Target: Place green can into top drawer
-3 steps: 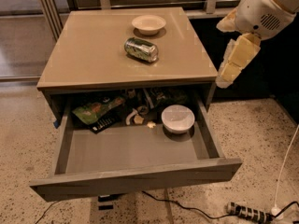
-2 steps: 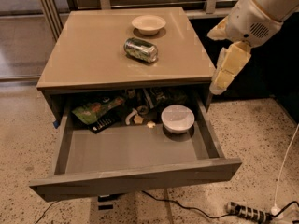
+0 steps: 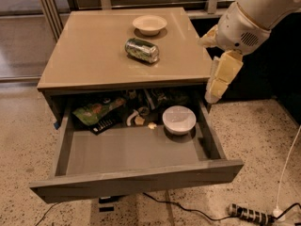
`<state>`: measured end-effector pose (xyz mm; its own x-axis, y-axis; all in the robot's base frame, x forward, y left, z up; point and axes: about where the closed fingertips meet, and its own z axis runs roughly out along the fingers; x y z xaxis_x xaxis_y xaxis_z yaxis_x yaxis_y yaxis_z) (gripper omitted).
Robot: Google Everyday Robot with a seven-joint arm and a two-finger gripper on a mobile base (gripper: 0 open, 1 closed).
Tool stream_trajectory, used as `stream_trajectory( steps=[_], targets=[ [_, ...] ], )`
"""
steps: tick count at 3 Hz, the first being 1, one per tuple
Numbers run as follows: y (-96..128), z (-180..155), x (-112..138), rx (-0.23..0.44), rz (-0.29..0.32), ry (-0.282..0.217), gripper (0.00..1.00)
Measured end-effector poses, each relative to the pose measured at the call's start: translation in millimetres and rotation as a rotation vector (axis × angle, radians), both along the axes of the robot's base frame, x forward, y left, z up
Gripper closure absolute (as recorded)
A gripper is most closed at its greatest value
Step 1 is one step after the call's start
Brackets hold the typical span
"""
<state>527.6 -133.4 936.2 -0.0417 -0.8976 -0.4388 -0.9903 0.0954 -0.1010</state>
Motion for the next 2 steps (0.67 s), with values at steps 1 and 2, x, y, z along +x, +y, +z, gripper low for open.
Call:
stream_trajectory(
  steps=[1,2],
  targets=[
    [1,-3,1,0.031,0.005,0.008,0.00],
    [-3,-11,30,0.081,0.005,-0.025,0.00]
  ],
)
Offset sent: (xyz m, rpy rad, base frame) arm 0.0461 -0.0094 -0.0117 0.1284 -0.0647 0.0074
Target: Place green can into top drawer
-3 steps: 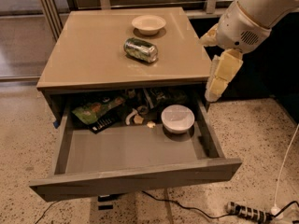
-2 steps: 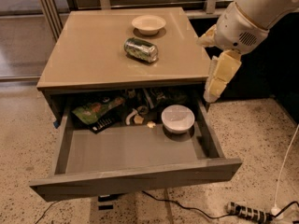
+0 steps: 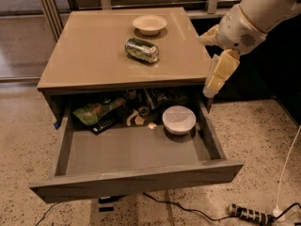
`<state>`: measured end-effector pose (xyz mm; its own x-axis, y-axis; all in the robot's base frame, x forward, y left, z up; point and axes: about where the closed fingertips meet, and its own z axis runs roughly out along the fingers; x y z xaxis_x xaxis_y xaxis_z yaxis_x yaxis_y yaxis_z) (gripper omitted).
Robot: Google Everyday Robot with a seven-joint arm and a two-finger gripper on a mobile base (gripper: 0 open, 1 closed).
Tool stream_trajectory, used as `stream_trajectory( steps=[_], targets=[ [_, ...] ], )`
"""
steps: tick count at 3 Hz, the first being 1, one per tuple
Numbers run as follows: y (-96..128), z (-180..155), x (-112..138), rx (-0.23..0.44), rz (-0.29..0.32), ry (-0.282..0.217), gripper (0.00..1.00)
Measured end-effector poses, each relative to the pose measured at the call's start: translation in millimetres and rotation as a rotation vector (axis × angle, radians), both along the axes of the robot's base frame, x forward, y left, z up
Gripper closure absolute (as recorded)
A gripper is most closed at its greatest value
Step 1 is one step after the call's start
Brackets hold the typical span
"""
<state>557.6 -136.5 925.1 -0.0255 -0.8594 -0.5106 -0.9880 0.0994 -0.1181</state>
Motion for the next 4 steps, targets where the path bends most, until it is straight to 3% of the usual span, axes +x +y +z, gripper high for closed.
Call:
stream_trajectory(
  steps=[1,2,4],
  targets=[
    [1,0,23,0.012,0.004,-0.006,0.00],
    [9,15,82,0.017,-0.013,-0.038,0.00],
    [22,2,92,0.051,0.011,-0.023,0.00]
  ],
)
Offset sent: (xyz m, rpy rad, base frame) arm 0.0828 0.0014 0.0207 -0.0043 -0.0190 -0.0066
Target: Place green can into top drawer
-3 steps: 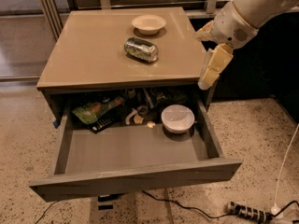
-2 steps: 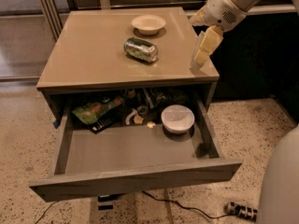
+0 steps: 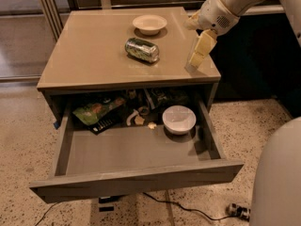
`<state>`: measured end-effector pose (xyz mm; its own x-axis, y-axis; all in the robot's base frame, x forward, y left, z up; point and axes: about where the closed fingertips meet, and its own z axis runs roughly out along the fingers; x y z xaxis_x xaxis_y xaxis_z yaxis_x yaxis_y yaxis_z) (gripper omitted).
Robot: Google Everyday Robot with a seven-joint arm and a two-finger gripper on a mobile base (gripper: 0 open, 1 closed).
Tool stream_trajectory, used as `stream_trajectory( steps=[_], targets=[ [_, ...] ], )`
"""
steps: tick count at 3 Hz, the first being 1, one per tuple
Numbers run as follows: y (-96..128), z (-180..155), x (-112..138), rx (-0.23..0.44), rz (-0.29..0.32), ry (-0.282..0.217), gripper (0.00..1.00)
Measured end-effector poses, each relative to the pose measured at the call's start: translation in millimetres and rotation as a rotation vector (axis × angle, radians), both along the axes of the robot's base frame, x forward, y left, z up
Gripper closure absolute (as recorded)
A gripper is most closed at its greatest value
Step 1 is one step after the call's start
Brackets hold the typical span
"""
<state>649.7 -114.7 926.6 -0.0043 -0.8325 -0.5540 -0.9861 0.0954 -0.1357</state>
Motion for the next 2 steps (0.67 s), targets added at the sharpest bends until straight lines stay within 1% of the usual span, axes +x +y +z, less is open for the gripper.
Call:
stream_trajectory(
  steps=[1,2],
  targets=[
    [35,-17,7,0.023,0.065,0.027,0.00],
    [53,-24,9,0.028,0.100,0.039,0.00]
  ],
)
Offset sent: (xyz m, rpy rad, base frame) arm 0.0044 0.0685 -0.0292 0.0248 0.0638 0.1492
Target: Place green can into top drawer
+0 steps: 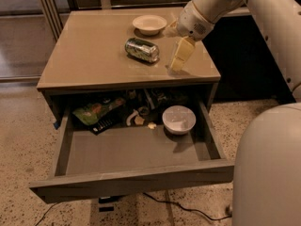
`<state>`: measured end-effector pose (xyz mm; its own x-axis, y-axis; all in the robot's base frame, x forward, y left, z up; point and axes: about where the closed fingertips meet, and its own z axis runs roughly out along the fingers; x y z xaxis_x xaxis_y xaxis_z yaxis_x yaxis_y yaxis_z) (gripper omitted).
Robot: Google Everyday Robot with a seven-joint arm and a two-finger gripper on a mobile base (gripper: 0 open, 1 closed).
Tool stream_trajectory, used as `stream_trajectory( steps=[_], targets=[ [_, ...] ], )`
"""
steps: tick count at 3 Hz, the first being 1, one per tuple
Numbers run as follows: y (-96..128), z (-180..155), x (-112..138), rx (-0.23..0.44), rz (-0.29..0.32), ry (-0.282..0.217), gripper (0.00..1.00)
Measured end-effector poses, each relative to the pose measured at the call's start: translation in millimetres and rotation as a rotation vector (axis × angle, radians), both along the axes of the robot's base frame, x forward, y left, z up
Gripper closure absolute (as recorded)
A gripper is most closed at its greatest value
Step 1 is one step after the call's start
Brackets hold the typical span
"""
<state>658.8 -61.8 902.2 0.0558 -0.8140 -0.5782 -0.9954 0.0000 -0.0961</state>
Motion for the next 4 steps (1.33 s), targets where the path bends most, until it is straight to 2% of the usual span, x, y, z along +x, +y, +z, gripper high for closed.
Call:
stream_trajectory(
  steps=[2,3,4],
  targets=[
    [1,-2,7,0.001,-0.009,0.006,0.00],
    [4,-2,31,0.005,-0.029,0.003,0.00],
    [4,-2,31,0.005,-0.029,0.003,0.00]
  ],
)
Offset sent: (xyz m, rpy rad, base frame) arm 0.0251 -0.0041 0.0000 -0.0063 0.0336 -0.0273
